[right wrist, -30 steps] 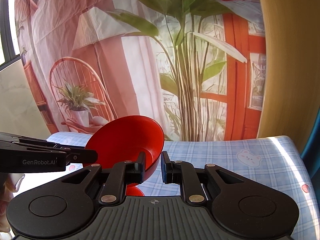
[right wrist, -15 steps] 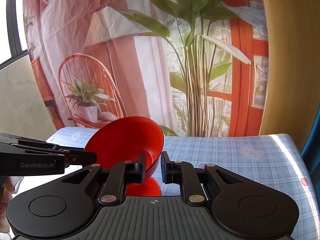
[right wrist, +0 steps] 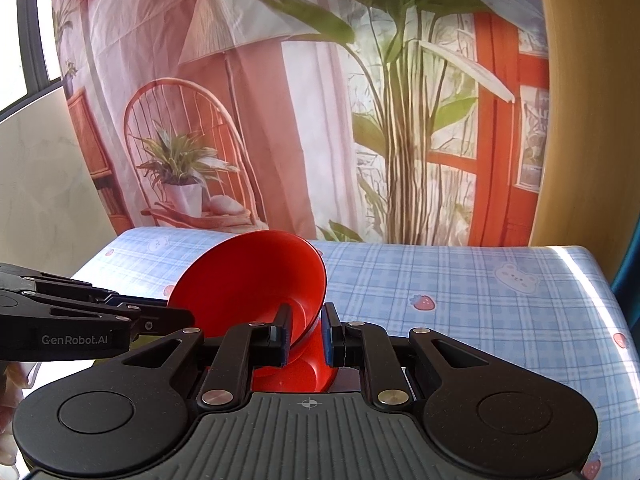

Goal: Organize plates and bowls

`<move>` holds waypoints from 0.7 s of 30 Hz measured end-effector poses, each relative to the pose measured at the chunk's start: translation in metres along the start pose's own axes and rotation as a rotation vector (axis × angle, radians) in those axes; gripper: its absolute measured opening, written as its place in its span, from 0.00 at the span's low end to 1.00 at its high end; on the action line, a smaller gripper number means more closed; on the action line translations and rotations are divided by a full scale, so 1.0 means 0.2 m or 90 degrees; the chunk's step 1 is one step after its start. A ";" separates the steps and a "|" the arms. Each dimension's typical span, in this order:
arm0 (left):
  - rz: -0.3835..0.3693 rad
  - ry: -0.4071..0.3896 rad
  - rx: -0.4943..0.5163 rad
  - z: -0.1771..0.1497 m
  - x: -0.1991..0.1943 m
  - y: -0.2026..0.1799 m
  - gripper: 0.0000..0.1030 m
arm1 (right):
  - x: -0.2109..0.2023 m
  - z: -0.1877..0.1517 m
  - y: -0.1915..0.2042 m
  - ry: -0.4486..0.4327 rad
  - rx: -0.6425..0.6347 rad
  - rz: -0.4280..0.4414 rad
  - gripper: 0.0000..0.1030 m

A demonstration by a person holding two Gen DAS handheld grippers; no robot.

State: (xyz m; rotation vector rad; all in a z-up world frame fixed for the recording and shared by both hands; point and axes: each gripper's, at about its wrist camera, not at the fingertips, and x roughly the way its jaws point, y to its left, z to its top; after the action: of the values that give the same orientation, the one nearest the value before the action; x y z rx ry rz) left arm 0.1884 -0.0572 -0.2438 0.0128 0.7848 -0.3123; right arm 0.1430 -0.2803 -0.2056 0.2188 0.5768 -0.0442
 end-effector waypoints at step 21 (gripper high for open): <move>0.012 0.047 0.014 -0.08 0.19 0.02 0.19 | 0.17 -0.12 -0.02 0.050 0.007 -0.014 0.14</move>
State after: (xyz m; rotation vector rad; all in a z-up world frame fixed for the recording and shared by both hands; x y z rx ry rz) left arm 0.2043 -0.0612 -0.2819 0.0532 0.8539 -0.3038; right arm 0.1574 -0.2773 -0.2440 0.2249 0.6571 -0.0605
